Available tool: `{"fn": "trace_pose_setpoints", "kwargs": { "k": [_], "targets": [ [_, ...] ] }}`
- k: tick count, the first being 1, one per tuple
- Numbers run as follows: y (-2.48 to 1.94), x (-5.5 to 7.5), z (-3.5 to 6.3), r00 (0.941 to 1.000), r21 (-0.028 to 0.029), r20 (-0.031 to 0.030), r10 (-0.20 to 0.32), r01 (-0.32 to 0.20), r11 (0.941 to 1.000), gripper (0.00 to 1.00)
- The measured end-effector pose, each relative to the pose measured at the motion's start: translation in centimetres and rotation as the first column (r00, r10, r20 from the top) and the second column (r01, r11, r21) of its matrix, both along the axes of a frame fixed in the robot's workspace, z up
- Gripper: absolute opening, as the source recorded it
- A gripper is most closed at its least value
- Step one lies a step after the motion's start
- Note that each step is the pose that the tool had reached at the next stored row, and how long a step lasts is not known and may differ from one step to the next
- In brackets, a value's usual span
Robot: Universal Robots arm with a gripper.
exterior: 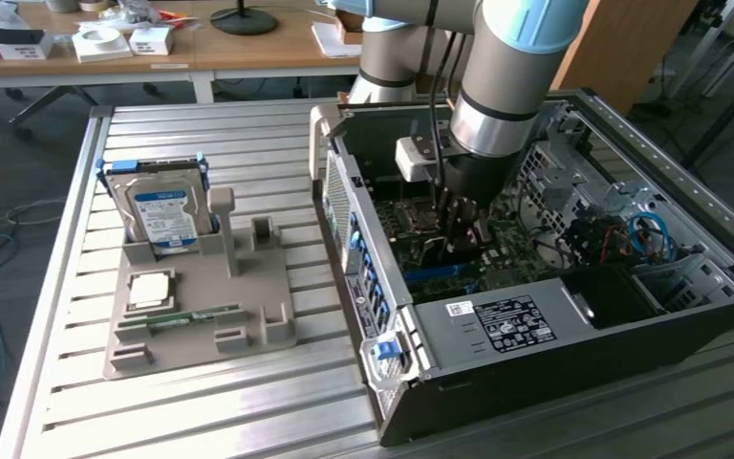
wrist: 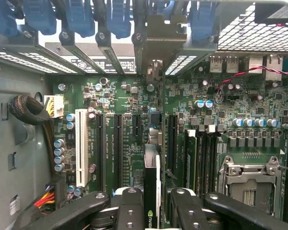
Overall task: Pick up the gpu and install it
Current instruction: 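Insert the gpu into the slot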
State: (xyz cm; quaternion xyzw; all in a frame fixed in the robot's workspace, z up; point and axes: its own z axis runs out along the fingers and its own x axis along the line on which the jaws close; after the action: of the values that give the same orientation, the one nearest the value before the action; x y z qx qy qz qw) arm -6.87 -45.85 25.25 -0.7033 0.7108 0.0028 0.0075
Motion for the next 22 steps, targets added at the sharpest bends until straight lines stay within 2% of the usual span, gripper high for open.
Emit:
{"fn": "trace_pose_setpoints", "kwargs": {
  "k": [22],
  "targets": [
    [0.0,0.0,-0.54,1.0,0.0,0.0,0.0,0.0,1.0,0.27]
  ]
}}
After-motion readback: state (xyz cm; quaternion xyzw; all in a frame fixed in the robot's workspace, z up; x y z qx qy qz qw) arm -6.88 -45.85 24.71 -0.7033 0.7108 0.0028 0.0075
